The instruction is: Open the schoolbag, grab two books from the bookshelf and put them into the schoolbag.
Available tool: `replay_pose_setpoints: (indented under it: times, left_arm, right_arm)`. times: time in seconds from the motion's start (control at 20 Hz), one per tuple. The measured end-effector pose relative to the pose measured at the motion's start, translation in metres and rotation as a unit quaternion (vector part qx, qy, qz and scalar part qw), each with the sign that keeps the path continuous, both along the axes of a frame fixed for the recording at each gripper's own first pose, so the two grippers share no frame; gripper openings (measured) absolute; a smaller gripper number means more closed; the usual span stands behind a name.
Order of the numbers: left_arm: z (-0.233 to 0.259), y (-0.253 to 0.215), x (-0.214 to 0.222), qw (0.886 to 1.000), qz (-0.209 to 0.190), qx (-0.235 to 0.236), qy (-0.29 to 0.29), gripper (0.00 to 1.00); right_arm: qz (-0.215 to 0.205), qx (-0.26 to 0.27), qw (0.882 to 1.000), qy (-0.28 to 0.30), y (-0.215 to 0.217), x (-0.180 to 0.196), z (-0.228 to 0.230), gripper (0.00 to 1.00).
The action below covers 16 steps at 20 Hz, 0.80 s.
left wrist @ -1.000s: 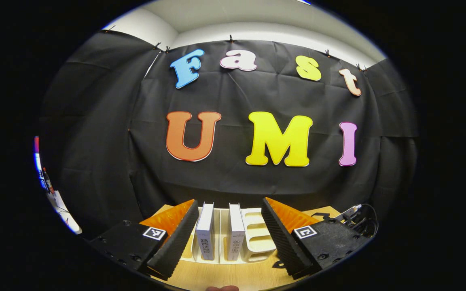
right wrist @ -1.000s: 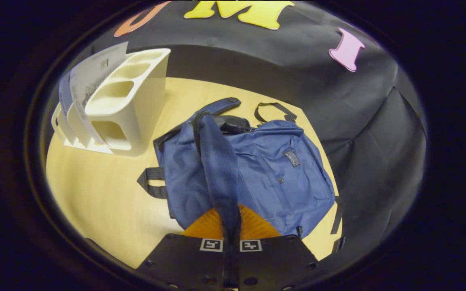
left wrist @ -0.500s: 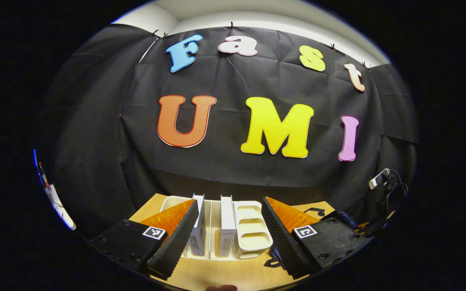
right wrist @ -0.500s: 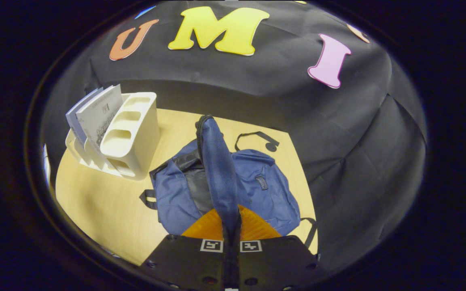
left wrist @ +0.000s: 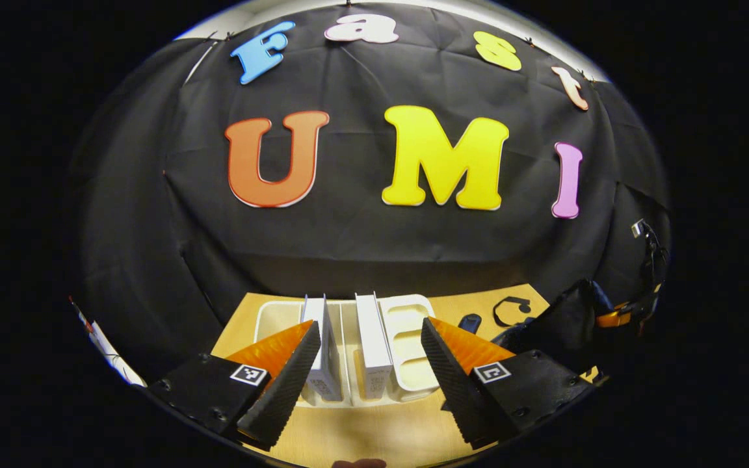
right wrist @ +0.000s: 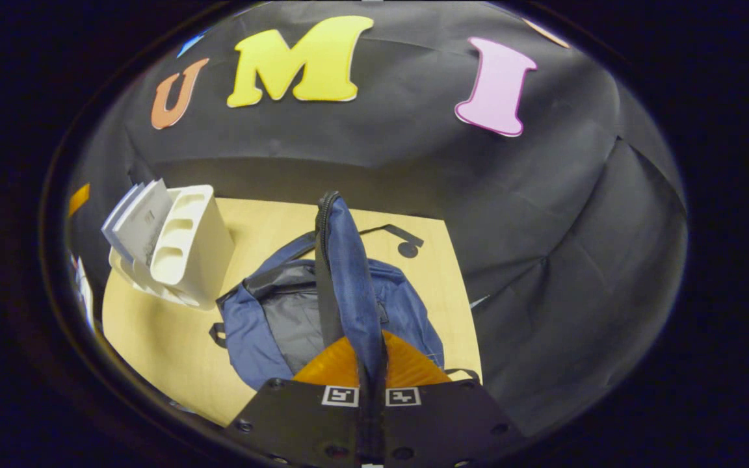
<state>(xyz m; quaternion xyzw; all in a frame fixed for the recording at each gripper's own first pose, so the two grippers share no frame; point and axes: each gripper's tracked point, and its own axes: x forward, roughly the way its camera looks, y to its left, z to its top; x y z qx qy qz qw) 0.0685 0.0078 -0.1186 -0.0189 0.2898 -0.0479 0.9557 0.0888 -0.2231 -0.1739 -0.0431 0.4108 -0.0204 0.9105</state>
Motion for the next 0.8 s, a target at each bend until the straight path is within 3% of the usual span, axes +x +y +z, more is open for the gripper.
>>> replay_pose_setpoints:
  times: [0.2, 0.4, 0.6, 0.8]
  left_arm:
    - [-0.037, -0.013, 0.013, 0.993, -0.021, -0.018, 0.116, 0.99]
    - [-0.068, -0.014, 0.04, 0.982, -0.042, 0.025, 0.185, 0.99]
    - [-0.101, -0.016, 0.057, 0.963, -0.048, 0.041, 0.263, 0.99]
    - [-0.124, -0.026, 0.057, 0.943, -0.034, 0.005, 0.33, 0.99]
  right_arm:
    - [0.01, 0.047, 0.998, 0.028, -0.019, 0.014, -0.003, 0.0]
    - [0.012, 0.06, 0.997, 0.045, -0.041, 0.023, -0.015, 0.0]
    - [0.016, 0.08, 0.995, 0.051, -0.044, 0.027, -0.026, 0.0]
    - [0.024, 0.093, 0.994, 0.059, -0.047, 0.029, -0.03, 0.0]
